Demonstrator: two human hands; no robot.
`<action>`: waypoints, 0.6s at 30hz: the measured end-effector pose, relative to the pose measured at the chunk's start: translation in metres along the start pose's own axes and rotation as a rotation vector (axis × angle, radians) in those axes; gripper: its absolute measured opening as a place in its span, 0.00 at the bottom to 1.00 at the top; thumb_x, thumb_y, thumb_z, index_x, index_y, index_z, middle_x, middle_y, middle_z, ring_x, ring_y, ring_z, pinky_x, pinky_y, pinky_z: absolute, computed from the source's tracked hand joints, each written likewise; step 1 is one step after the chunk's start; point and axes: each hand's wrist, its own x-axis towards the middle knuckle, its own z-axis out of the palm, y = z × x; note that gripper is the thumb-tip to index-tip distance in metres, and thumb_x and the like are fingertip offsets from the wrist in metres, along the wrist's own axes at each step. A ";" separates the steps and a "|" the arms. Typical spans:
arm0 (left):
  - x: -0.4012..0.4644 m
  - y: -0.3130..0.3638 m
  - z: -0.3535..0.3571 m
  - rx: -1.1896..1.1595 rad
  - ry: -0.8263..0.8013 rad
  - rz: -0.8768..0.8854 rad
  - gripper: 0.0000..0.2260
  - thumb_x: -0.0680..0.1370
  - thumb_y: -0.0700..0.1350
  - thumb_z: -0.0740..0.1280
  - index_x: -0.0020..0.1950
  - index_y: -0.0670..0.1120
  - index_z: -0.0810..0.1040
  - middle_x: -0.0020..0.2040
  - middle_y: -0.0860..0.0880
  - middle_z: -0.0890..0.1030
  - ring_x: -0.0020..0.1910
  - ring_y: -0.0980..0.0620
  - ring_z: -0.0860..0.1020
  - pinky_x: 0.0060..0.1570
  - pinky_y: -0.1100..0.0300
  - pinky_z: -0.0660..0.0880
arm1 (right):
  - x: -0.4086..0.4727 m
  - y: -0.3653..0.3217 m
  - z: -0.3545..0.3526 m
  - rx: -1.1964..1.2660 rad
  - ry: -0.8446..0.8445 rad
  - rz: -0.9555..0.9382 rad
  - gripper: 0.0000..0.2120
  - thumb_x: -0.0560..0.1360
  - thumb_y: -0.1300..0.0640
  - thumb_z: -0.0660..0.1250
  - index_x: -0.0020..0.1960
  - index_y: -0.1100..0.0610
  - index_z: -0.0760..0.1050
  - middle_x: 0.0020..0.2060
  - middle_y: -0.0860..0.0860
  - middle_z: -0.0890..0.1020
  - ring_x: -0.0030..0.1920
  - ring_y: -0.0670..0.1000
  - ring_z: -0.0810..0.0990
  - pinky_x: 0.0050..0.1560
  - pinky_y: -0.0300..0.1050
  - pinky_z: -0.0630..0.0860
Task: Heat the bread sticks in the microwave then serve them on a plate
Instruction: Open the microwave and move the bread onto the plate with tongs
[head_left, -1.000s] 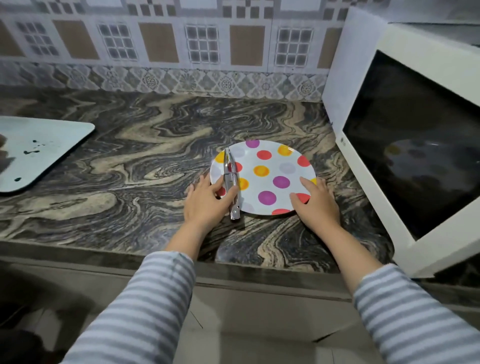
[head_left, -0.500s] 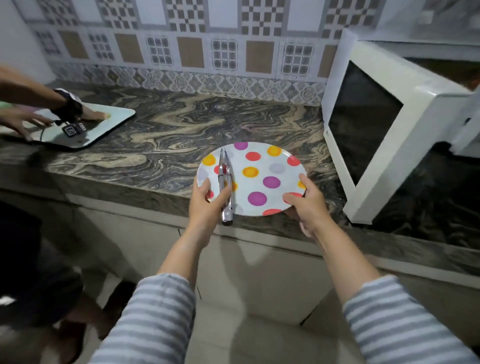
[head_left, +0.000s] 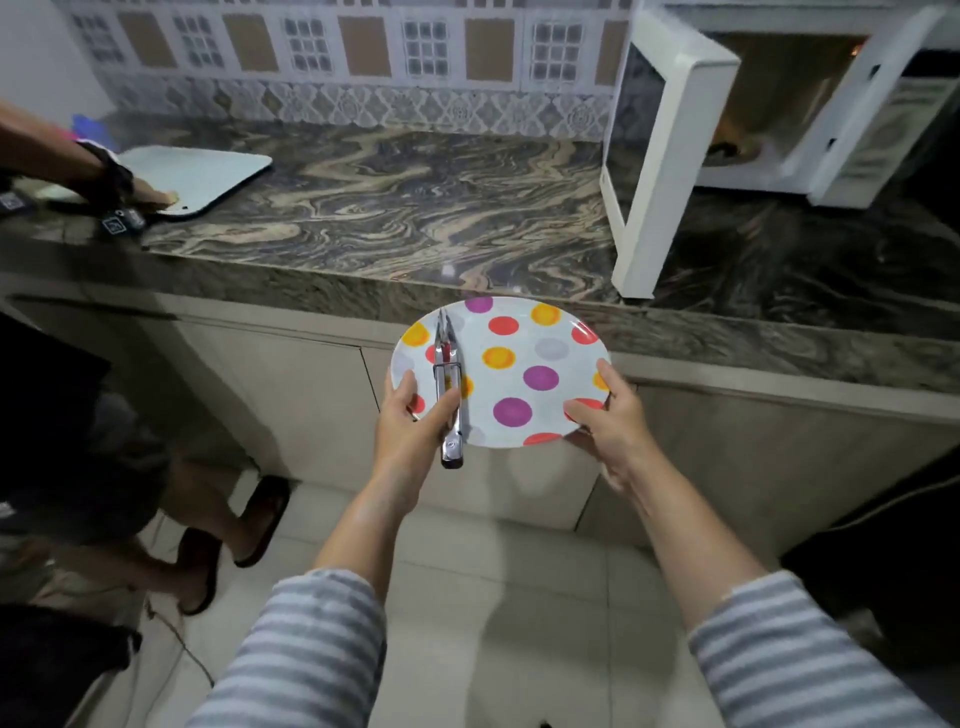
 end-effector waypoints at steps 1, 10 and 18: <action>-0.009 -0.002 0.000 -0.002 -0.019 -0.013 0.32 0.72 0.50 0.73 0.73 0.45 0.66 0.68 0.49 0.70 0.63 0.54 0.72 0.59 0.63 0.70 | -0.011 0.004 -0.005 0.013 0.013 -0.006 0.36 0.74 0.73 0.64 0.77 0.53 0.56 0.58 0.55 0.77 0.49 0.52 0.79 0.32 0.39 0.79; -0.072 -0.014 0.022 0.044 -0.197 -0.040 0.28 0.73 0.49 0.73 0.70 0.41 0.70 0.68 0.42 0.68 0.62 0.46 0.73 0.59 0.65 0.68 | -0.096 0.027 -0.057 0.075 0.204 -0.050 0.36 0.74 0.75 0.63 0.77 0.55 0.57 0.61 0.56 0.76 0.49 0.51 0.77 0.31 0.36 0.78; -0.103 0.009 0.099 -0.041 -0.325 -0.021 0.14 0.74 0.45 0.73 0.57 0.56 0.75 0.61 0.47 0.73 0.50 0.48 0.76 0.37 0.66 0.77 | -0.125 0.008 -0.132 0.097 0.372 -0.096 0.36 0.74 0.71 0.65 0.77 0.51 0.57 0.60 0.53 0.78 0.55 0.54 0.78 0.40 0.43 0.76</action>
